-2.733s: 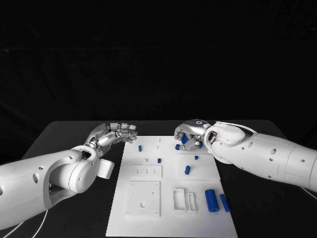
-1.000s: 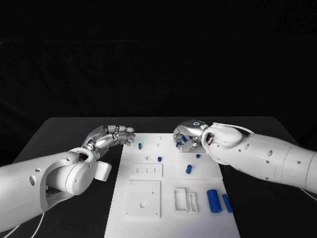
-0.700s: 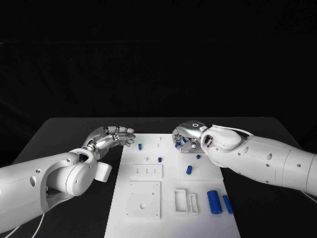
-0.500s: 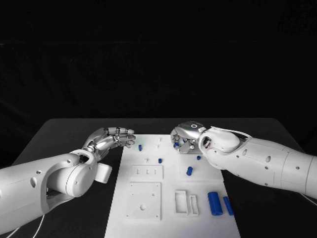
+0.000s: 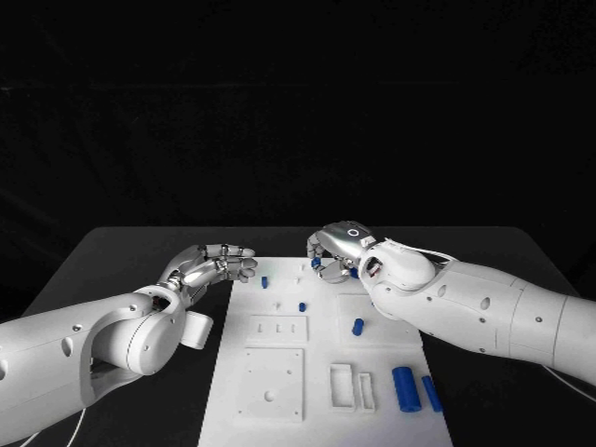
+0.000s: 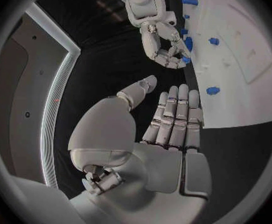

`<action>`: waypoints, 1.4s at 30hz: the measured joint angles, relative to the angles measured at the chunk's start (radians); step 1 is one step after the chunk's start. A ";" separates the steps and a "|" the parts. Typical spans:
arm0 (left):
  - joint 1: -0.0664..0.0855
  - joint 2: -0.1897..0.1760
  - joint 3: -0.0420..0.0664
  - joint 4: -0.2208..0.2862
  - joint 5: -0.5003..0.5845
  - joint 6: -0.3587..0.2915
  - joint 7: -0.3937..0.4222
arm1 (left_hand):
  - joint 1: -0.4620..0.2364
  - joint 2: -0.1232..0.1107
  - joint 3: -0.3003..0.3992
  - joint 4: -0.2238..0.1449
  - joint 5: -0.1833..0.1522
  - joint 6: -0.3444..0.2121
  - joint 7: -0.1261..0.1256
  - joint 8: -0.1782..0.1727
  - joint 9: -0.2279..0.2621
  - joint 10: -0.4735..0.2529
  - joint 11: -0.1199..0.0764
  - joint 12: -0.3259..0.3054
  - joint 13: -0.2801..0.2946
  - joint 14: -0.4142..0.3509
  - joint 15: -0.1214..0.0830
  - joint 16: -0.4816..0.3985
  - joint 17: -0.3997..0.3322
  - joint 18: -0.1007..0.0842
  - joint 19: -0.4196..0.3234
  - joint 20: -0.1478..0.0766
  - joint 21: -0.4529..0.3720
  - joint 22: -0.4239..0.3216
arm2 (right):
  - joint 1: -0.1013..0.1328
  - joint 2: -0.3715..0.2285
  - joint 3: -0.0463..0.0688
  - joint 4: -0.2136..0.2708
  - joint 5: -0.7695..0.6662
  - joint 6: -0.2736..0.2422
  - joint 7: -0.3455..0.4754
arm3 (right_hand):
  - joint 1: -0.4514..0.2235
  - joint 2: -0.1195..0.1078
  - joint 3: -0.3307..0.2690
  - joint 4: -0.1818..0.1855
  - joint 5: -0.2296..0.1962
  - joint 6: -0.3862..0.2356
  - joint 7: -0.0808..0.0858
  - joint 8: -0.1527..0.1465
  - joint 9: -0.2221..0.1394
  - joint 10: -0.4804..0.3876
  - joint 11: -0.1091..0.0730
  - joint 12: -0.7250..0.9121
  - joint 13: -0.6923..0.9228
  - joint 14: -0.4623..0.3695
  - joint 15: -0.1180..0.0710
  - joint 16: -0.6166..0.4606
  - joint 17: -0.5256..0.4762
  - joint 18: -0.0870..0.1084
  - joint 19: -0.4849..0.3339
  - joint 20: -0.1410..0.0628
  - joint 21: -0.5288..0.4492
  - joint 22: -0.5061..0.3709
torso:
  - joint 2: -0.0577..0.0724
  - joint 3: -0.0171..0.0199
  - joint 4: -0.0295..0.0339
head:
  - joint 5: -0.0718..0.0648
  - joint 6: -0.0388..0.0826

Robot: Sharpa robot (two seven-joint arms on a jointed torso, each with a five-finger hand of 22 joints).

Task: Assemble the parts on the task board

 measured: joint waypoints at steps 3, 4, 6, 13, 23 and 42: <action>0.000 0.001 0.000 0.000 0.000 0.000 0.000 | 0.000 0.000 0.000 0.000 0.000 0.000 0.000 0.000 -0.001 0.000 0.000 0.000 0.000 0.000 0.000 0.000 -0.001 0.000 0.000 0.000 0.000 0.000 | 0.000 0.016 0.000 -0.015 -0.003 -0.011 -0.008 | -0.001 -0.001 0.000 0.000 0.000 0.003 -0.002 0.000 0.001 0.003 -0.003 0.000 0.000 0.000 0.000 0.000 -0.001 0.000 0.002 -0.001 0.000 0.000 | 0.001 0.0000 0.0000 | 0.001 0.002; 0.000 0.002 0.000 0.000 0.000 0.000 0.000 | 0.000 0.000 0.000 0.000 0.000 0.000 0.000 0.000 -0.001 0.000 0.000 0.000 -0.001 0.000 0.000 0.000 -0.001 0.000 0.000 0.000 0.000 0.000 | 0.000 0.020 0.000 -0.018 -0.004 -0.013 -0.009 | -0.001 -0.001 0.002 0.002 0.000 0.003 -0.002 0.000 0.001 0.003 -0.003 0.000 0.000 0.000 0.000 0.000 -0.001 0.000 0.002 -0.001 0.000 0.000 | 0.001 -0.0002 0.0000 | 0.001 0.002; 0.000 0.005 0.000 -0.001 0.000 0.000 0.000 | 0.000 0.000 0.000 0.000 0.000 0.000 0.000 -0.003 -0.001 0.000 0.000 0.000 -0.001 0.000 0.000 0.000 -0.001 0.000 0.000 0.000 0.000 0.000 | 0.000 0.028 0.000 -0.027 -0.006 -0.016 -0.013 | -0.001 -0.001 0.004 0.004 -0.003 0.004 -0.003 0.000 0.002 0.003 -0.003 0.000 0.000 0.000 0.000 0.000 -0.001 -0.001 0.002 -0.001 0.000 0.000 | 0.002 -0.0003 0.0000 | 0.001 0.003; 0.000 0.004 0.000 0.000 0.000 0.000 0.000 | 0.000 0.000 0.000 0.000 0.000 0.000 0.000 -0.004 -0.001 0.000 0.000 0.000 -0.001 0.000 0.000 0.000 0.000 -0.001 0.000 0.000 0.000 0.000 | -0.001 0.048 0.000 -0.051 -0.010 -0.022 -0.018 | -0.001 -0.001 0.004 0.004 -0.003 0.004 -0.003 0.000 0.003 0.005 -0.002 0.000 0.000 0.002 -0.002 0.000 -0.001 -0.001 0.002 -0.001 0.000 0.000 | 0.005 -0.0015 0.0039 | 0.002 0.002; 0.014 0.001 0.000 0.008 0.000 0.000 -0.001 | 0.000 0.000 0.000 0.000 0.000 0.000 0.000 -0.004 -0.001 0.000 0.000 0.000 -0.001 0.000 0.000 0.000 0.000 -0.001 0.000 0.000 0.000 0.000 | -0.005 0.076 0.000 -0.079 -0.012 -0.023 -0.020 | -0.001 -0.001 0.007 0.007 0.001 0.005 -0.004 0.000 0.004 0.005 -0.001 0.000 0.000 0.002 -0.002 0.000 -0.002 -0.001 0.003 0.000 0.000 0.000 | 0.015 -0.0041 0.0111 | -0.002 0.008; 0.023 -0.003 0.000 0.012 0.000 0.000 -0.001 | 0.000 0.000 0.000 0.000 0.000 0.000 0.000 -0.004 -0.001 0.000 0.000 -0.004 -0.001 0.000 0.000 0.000 -0.001 0.008 -0.004 -0.004 0.000 0.000 | -0.011 0.087 0.000 -0.093 -0.015 -0.025 -0.024 | -0.001 -0.001 0.006 0.007 0.001 0.003 -0.007 0.000 0.005 0.006 -0.001 0.000 0.000 0.002 -0.002 0.000 -0.002 -0.001 -0.001 -0.003 0.000 0.000 | 0.030 -0.0071 0.0171 | -0.001 0.010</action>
